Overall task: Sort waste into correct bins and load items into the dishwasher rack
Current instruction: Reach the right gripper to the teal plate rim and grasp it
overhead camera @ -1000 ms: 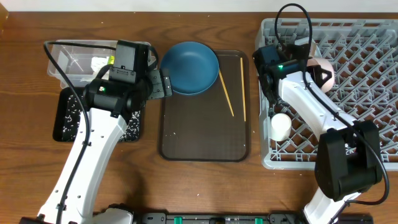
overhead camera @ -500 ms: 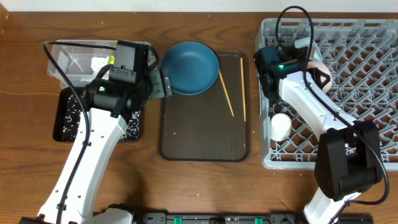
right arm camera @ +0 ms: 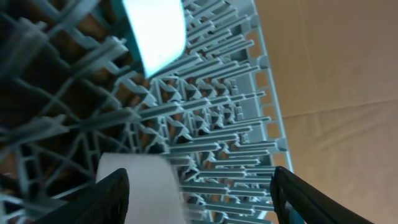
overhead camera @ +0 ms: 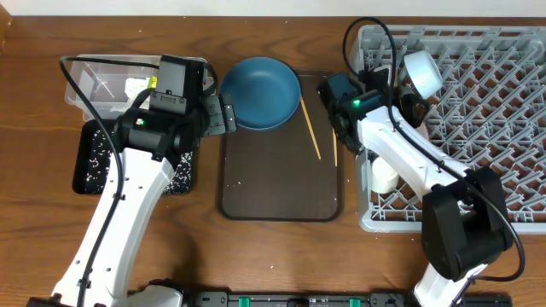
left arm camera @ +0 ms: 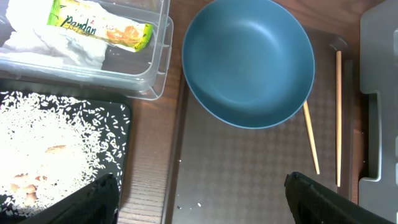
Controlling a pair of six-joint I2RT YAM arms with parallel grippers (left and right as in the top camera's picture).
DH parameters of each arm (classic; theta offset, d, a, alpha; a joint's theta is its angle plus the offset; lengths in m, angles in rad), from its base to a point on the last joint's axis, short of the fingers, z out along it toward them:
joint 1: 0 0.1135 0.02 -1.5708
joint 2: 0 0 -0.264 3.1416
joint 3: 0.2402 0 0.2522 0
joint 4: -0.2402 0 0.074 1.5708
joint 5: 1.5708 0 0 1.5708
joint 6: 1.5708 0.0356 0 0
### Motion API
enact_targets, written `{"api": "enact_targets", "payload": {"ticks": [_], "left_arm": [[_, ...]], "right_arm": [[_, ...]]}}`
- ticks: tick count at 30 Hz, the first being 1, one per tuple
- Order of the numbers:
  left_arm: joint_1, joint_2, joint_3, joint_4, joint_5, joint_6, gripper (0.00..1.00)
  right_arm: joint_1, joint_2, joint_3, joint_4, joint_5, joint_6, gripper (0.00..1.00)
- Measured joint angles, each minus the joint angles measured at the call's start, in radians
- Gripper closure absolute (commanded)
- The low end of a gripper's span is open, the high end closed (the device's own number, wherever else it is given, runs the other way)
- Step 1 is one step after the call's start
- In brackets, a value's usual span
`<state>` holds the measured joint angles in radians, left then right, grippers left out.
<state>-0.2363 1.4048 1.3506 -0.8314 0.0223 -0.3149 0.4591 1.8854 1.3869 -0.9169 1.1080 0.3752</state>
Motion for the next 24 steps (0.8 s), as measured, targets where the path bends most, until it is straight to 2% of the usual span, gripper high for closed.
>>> {"api": "enact_targets", "payload": {"ticks": [6, 10, 11, 17, 20, 24], "left_arm": [[0.000, 0.000, 0.000, 0.000, 0.000, 0.000, 0.12], [0.000, 0.000, 0.000, 0.000, 0.000, 0.000, 0.12], [0.000, 0.000, 0.000, 0.000, 0.000, 0.000, 0.12], [0.000, 0.000, 0.000, 0.000, 0.000, 0.000, 0.12], [0.000, 0.000, 0.000, 0.000, 0.000, 0.000, 0.12], [0.000, 0.000, 0.000, 0.000, 0.000, 0.000, 0.12]], "right_arm": [[-0.003, -0.075, 0.000, 0.077, -0.105, -0.001, 0.26], [-0.013, -0.167, 0.006, 0.184, -0.332, -0.008, 0.25], [-0.023, -0.200, 0.010, 0.241, -0.452, -0.009, 0.25], [-0.024, -0.227, 0.027, 0.437, -0.865, 0.003, 0.25], [0.006, -0.197, 0.028, 0.470, -0.998, -0.002, 0.29], [0.045, -0.148, 0.027, 0.460, -1.094, 0.025, 0.21]]}}
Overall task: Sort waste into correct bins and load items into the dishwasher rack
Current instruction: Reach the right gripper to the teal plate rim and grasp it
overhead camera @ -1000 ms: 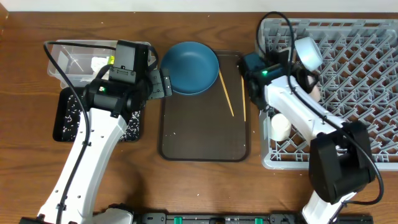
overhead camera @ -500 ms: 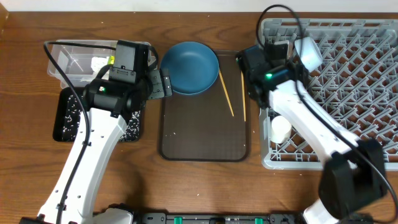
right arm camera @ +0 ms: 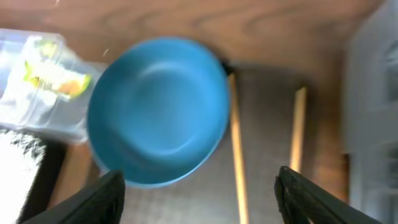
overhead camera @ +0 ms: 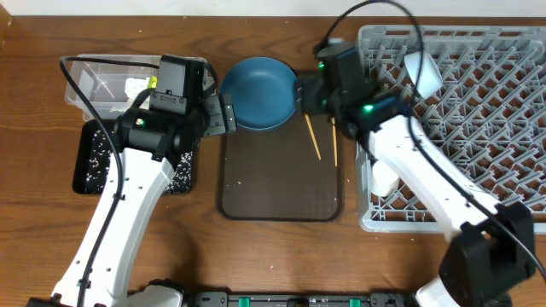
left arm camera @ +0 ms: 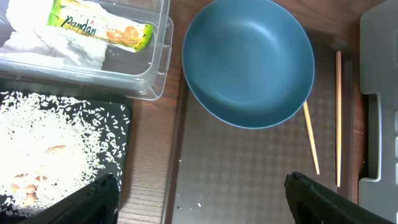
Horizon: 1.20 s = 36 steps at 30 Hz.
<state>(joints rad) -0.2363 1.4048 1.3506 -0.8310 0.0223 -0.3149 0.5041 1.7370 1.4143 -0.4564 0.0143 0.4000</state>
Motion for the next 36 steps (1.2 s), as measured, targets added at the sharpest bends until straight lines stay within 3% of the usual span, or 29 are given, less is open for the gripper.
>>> {"api": "enact_targets", "payload": {"ticks": [9, 22, 33, 36], "left_arm": [[0.000, 0.000, 0.000, 0.000, 0.000, 0.000, 0.12], [0.000, 0.000, 0.000, 0.000, 0.000, 0.000, 0.12], [0.000, 0.000, 0.000, 0.000, 0.000, 0.000, 0.12], [0.000, 0.000, 0.000, 0.000, 0.000, 0.000, 0.12]], "right_arm": [[-0.012, 0.034, 0.000, 0.042, -0.044, 0.063, 0.31], [-0.002, 0.266, 0.000, 0.164, -0.111, 0.178, 0.41], [0.005, 0.370, 0.000, 0.198, -0.112, 0.243, 0.64], [0.005, 0.383, 0.000, 0.189, -0.114, 0.248, 0.76]]}}
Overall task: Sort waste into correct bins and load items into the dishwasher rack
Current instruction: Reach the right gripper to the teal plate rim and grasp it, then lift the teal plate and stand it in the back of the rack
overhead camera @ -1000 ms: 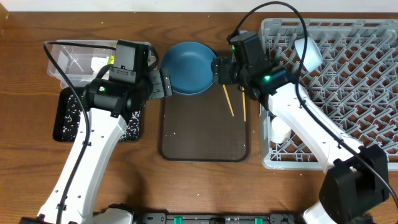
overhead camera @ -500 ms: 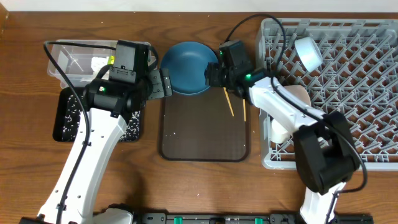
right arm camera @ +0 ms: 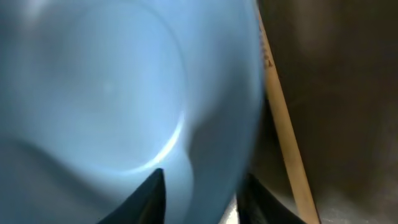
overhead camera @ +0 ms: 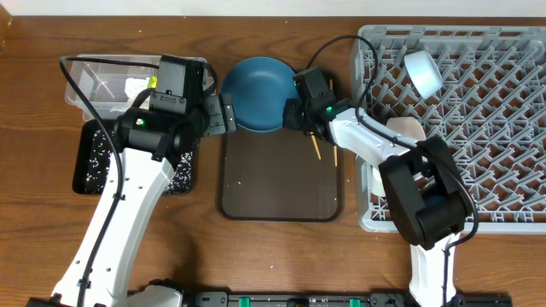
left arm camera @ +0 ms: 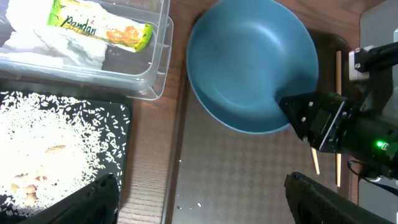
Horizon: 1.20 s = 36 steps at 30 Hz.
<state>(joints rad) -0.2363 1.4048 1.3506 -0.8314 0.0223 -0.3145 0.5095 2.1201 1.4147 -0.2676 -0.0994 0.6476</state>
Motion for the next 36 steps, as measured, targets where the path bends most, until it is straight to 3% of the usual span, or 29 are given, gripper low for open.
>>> {"api": "enact_targets", "payload": {"ticks": [4, 7, 16, 22, 29, 36], "left_arm": [[0.000, 0.000, 0.000, 0.000, 0.000, 0.000, 0.12], [0.000, 0.000, 0.000, 0.000, 0.000, 0.000, 0.12], [0.000, 0.000, 0.000, 0.000, 0.000, 0.000, 0.12], [0.000, 0.000, 0.000, 0.000, 0.000, 0.000, 0.12], [0.000, 0.000, 0.000, 0.000, 0.000, 0.000, 0.12], [0.000, 0.000, 0.000, 0.000, 0.000, 0.000, 0.12]], "right_arm": [[0.002, 0.000, 0.000, -0.001, 0.001, 0.005, 0.93], [0.003, 0.000, 0.000, -0.002, 0.001, 0.010, 0.99], [-0.024, -0.063, -0.002, -0.058, 0.002, -0.018, 0.99], [-0.128, -0.351, -0.003, -0.182, 0.067, -0.068, 0.99], [-0.307, -0.735, 0.000, -0.378, 0.473, -0.161, 0.99], [-0.401, -0.858, 0.000, -0.424, 0.941, -0.410, 0.99]]}}
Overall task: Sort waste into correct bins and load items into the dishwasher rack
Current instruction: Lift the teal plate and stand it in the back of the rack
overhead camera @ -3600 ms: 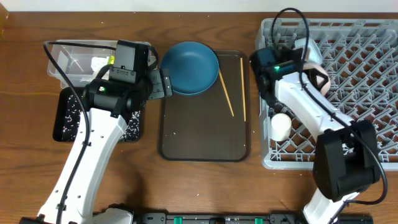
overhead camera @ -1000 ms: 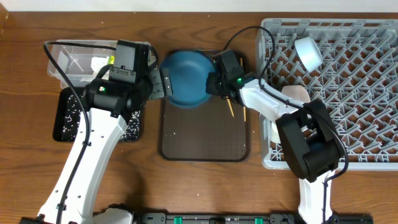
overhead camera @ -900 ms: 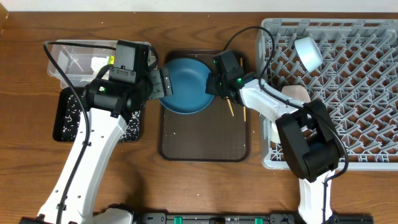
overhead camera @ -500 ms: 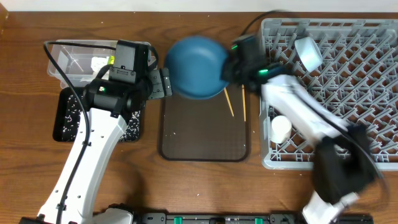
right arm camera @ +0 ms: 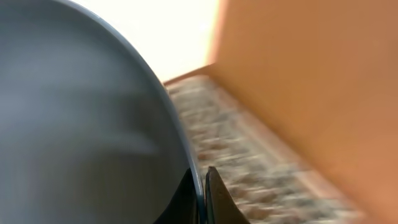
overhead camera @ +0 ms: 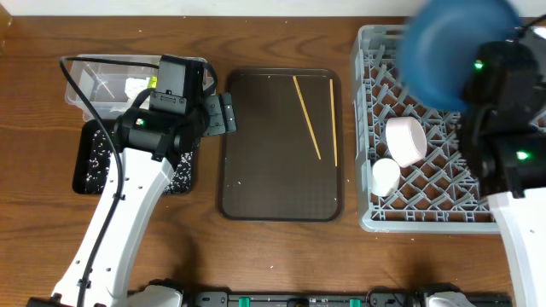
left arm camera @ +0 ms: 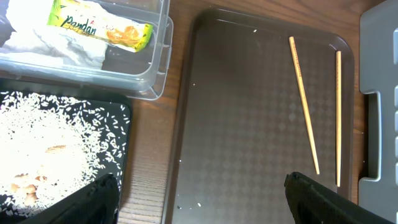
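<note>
A blue bowl, blurred, hangs high over the far left part of the grey dishwasher rack. My right gripper is shut on the rim of the bowl, one finger on each side. Two wooden chopsticks lie on the right half of the dark brown tray. My left gripper stands open over the tray's left edge with nothing between its fingers.
Two white cups sit at the rack's left side. At the far left a clear bin holds a green wrapper and tissue. In front of it a black tray holds rice. The right arm reaches over the rack.
The blue bowl has left the brown tray and is now up over the rack, with my right gripper shut on its rim. My left arm has not moved.
My right gripper was first inside the rack among the white cups. Then it stood open over the tray beside the blue bowl, and after that at the bowl's right rim. Now it holds the bowl above the rack, and only the chopsticks lie on the tray.
</note>
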Controlling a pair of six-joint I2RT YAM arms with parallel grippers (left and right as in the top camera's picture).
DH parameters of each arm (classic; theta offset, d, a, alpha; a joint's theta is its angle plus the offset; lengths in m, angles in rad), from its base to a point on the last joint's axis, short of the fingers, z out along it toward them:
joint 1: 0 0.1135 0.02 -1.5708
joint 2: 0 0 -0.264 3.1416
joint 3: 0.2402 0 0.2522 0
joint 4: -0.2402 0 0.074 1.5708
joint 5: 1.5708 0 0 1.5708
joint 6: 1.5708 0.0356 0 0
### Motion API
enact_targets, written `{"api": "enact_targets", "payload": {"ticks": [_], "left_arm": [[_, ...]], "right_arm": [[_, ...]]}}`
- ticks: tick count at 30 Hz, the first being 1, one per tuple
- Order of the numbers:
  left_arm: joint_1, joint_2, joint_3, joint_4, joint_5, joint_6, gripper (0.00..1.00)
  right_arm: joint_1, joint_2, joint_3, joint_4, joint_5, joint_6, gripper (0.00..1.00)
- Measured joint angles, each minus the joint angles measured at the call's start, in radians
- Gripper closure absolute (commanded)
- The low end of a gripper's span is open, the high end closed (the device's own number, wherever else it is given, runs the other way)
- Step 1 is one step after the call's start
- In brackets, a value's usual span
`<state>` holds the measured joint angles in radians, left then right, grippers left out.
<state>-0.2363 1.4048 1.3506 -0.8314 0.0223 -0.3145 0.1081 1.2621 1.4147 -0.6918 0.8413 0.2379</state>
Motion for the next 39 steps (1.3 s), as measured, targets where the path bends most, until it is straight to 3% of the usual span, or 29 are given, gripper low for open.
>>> {"api": "enact_targets", "payload": {"ticks": [9, 21, 30, 39], "left_arm": [[0.000, 0.000, 0.000, 0.000, 0.000, 0.000, 0.12], [0.000, 0.000, 0.000, -0.001, 0.000, 0.000, 0.12], [0.000, 0.000, 0.000, 0.000, 0.000, 0.000, 0.12], [0.000, 0.000, 0.000, 0.000, 0.000, 0.000, 0.12]], "right_arm": [[-0.139, 0.105, 0.000, 0.075, 0.253, -0.286, 0.99], [-0.181, 0.372, -0.001, 0.411, 0.286, -0.806, 0.99], [-0.204, 0.475, -0.002, 0.589, 0.264, -1.209, 0.99], [-0.240, 0.476, -0.002, 0.494, 0.117, -1.333, 0.99]]}}
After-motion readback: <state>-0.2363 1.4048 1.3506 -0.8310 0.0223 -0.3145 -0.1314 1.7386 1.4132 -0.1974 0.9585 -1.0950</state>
